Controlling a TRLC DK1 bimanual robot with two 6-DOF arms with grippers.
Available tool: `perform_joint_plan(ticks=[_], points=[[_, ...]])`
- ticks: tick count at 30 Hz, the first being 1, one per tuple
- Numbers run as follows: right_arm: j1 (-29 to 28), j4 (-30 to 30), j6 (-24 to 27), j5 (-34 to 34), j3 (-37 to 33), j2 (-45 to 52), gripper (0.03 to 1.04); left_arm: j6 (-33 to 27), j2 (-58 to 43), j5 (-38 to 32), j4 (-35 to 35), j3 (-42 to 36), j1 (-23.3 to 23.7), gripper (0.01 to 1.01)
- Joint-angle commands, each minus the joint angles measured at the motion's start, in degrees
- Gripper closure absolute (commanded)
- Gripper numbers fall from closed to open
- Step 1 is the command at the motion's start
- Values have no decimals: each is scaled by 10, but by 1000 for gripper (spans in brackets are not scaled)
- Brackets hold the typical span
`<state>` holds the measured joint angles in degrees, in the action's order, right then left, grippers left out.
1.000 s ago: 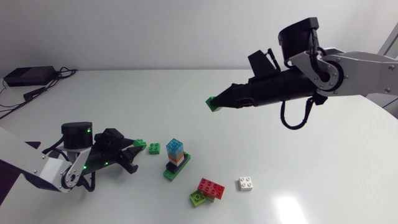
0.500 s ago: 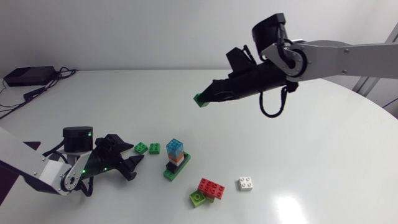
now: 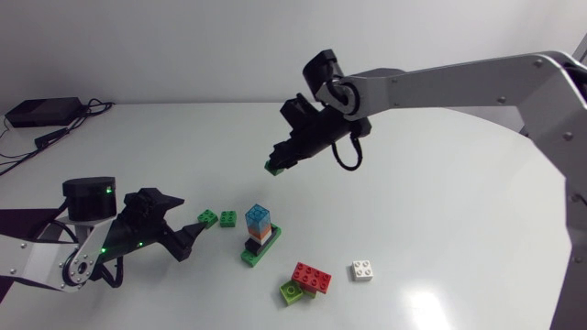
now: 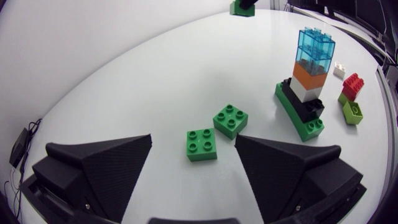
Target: Separate the duplo bricks
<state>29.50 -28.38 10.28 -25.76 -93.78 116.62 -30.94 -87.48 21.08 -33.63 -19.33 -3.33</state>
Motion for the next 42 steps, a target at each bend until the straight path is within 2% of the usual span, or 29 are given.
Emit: perform_joint_plan(ticks=[1, 8, 18, 22, 25, 28, 32, 33, 42], points=[[25, -25, 26, 22, -47, 34, 830, -21, 5, 5, 5, 10, 12, 59], [76, -93, 59, 84, -147, 112, 821, -35, 8, 6, 4, 8, 35, 59], [91, -198, 82, 98, -267, 210, 787, -47, 24, 5, 50, -8, 37, 59], [94, -200, 83, 99, -261, 216, 779, -54, 28, 5, 58, -11, 38, 59], [101, -199, 87, 110, -252, 217, 672, -55, 22, 3, 58, -17, 38, 59], [106, -196, 87, 113, -247, 217, 652, -55, 3, -3, 58, -27, 33, 59], [117, -193, 89, 126, -236, 216, 457, -64, -48, -7, 51, -47, 33, 59], [120, -193, 90, 127, -232, 216, 438, -65, -58, -9, 49, -50, 33, 59], [127, -186, 89, 129, -222, 211, 436, -62, -99, -37, 25, -69, 33, 59]])
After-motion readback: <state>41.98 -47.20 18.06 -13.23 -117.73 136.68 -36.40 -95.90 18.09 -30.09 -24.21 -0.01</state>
